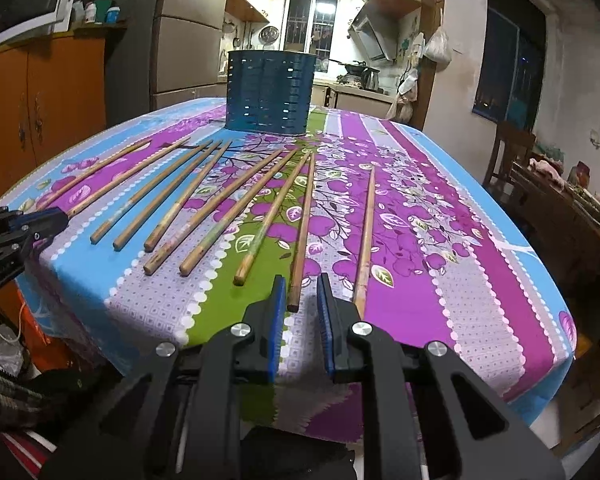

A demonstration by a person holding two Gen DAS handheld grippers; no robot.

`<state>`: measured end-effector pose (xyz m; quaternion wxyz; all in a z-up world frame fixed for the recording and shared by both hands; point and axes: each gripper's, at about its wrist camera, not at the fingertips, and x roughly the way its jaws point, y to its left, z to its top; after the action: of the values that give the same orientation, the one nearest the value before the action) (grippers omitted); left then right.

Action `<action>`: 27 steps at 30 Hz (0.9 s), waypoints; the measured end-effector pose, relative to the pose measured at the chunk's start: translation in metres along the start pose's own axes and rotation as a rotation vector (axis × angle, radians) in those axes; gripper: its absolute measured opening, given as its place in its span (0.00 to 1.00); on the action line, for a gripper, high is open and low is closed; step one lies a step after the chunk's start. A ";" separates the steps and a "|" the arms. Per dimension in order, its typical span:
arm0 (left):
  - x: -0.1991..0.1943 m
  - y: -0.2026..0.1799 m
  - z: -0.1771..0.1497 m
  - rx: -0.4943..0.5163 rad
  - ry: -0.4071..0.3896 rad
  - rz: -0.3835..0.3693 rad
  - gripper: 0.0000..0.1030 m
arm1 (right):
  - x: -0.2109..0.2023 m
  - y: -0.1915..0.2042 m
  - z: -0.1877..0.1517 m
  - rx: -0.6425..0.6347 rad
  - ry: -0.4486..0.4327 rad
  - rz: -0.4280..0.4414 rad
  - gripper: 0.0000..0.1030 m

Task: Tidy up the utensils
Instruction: 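Close the left tool on one chopstick while the right tool grasps another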

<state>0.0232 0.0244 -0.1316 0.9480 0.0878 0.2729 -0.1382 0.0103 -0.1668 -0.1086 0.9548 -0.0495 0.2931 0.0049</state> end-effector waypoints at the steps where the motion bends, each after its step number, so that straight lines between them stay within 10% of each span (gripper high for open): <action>1: 0.000 0.001 0.000 -0.002 0.000 -0.001 0.10 | 0.000 -0.001 -0.001 0.012 -0.002 0.005 0.08; 27: -0.013 0.001 -0.002 0.007 -0.039 0.004 0.08 | -0.046 -0.008 0.021 0.076 -0.191 -0.042 0.05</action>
<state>0.0115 0.0287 -0.1262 0.9532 0.0889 0.2536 -0.1388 -0.0155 -0.1722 -0.0651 0.9794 -0.0187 0.1998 -0.0215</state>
